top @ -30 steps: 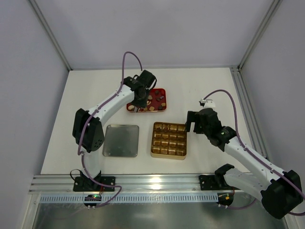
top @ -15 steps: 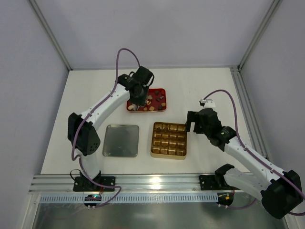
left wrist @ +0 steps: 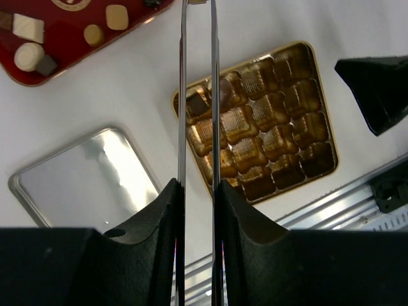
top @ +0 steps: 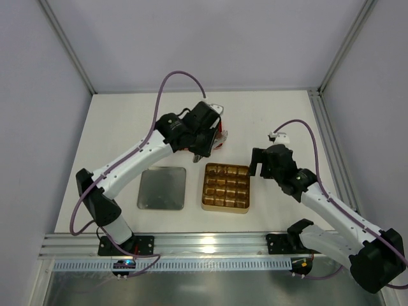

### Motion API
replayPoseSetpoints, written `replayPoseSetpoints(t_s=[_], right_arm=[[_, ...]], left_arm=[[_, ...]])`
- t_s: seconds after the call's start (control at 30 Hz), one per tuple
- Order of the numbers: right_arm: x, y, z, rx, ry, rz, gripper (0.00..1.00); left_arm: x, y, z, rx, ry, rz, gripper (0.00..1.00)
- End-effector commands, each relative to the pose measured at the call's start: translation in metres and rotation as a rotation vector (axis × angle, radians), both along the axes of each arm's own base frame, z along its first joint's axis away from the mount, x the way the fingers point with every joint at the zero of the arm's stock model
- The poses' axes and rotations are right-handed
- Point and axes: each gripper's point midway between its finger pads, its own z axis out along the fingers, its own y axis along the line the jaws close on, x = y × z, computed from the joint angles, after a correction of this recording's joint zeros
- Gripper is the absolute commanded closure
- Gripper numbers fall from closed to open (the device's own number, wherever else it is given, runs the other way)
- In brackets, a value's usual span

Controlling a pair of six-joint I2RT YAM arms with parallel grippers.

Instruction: Pack the chocolate

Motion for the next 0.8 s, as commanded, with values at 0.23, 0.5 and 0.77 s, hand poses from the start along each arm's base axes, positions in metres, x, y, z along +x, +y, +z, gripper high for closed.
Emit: replayPoseSetpoints(t_s=[0.23,0.5,0.77], right_arm=[[0.005,-0.013,0.049,0.015,-0.110,-0.077,0.00],[0.002,-0.017,0.044,-0.001,-0.101,-0.084,0.00],[0.003,-0.014,0.039,0.003,-0.087,-0.076,0.00]], left_arm=[[-0.068,-0.041,-0.007,-0.052,0.057,-0.106,0.87],[-0.091,-0.042,-0.025,-0.027,0.087,-0.124,0.86],[-0.092,-0.040,-0.031,-0.012,0.089,-0.122,0.80]])
